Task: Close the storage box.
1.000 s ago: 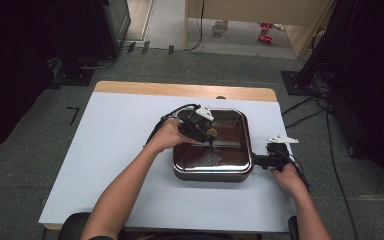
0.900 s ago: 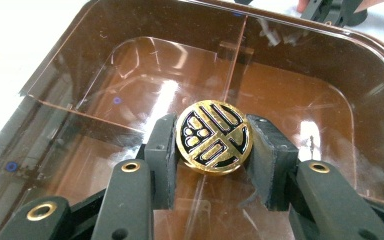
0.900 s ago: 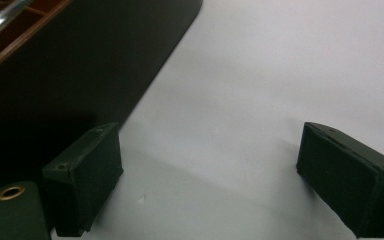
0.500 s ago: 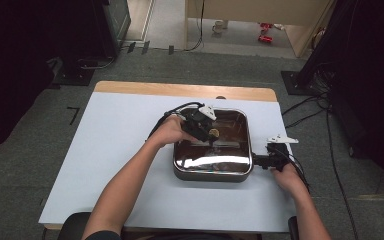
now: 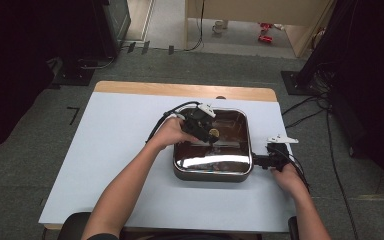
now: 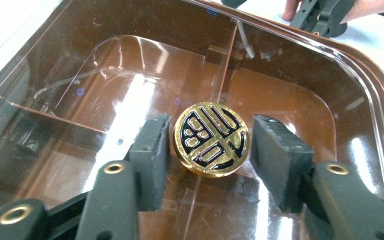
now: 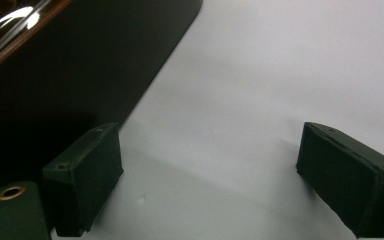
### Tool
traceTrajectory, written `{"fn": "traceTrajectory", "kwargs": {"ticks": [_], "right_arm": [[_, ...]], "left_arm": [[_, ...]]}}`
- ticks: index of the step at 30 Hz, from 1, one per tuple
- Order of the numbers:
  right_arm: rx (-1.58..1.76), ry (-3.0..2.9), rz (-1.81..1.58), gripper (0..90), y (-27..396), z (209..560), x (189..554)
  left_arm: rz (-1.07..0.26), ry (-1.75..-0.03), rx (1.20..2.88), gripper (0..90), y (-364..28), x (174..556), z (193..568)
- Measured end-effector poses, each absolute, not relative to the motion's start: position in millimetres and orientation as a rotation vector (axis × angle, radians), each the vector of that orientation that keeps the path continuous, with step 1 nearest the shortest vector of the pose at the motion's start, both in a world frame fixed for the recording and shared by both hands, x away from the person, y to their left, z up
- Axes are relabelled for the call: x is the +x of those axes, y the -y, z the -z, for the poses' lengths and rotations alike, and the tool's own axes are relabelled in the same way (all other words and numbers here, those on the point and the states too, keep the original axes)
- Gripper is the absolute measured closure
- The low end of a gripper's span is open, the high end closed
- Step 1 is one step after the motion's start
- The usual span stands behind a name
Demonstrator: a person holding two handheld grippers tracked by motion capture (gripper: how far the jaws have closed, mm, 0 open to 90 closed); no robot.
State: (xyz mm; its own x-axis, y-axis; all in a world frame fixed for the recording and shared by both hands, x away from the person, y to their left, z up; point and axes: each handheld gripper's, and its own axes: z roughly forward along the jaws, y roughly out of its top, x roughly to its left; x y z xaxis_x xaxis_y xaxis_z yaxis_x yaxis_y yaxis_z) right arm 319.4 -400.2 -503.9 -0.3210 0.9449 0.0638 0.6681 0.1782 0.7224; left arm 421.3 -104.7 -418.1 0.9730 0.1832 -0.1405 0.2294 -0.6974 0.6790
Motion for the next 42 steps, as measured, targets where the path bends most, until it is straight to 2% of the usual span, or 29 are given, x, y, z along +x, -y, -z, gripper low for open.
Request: {"fn": "traceTrajectory", "kwargs": {"ticks": [12, 21, 25, 42], "right_arm": [[1.517, -2.062, -0.939, 10.5, 400, 504, 319], [1.517, -2.061, -0.94, 10.5, 400, 504, 319], [1.517, -2.06, -0.941, 10.6, 400, 504, 319], [1.513, -2.06, -0.935, 10.9, 400, 504, 319]], "left_arm": [[-0.004, -0.353, 2.329, 35.0, 92, 410, 403], [-0.057, -0.456, 2.251, 28.0, 65, 402, 393], [-0.123, -0.516, 2.217, 26.7, 47, 397, 389], [-0.222, -0.729, 2.137, 25.3, -10, 380, 400]]}}
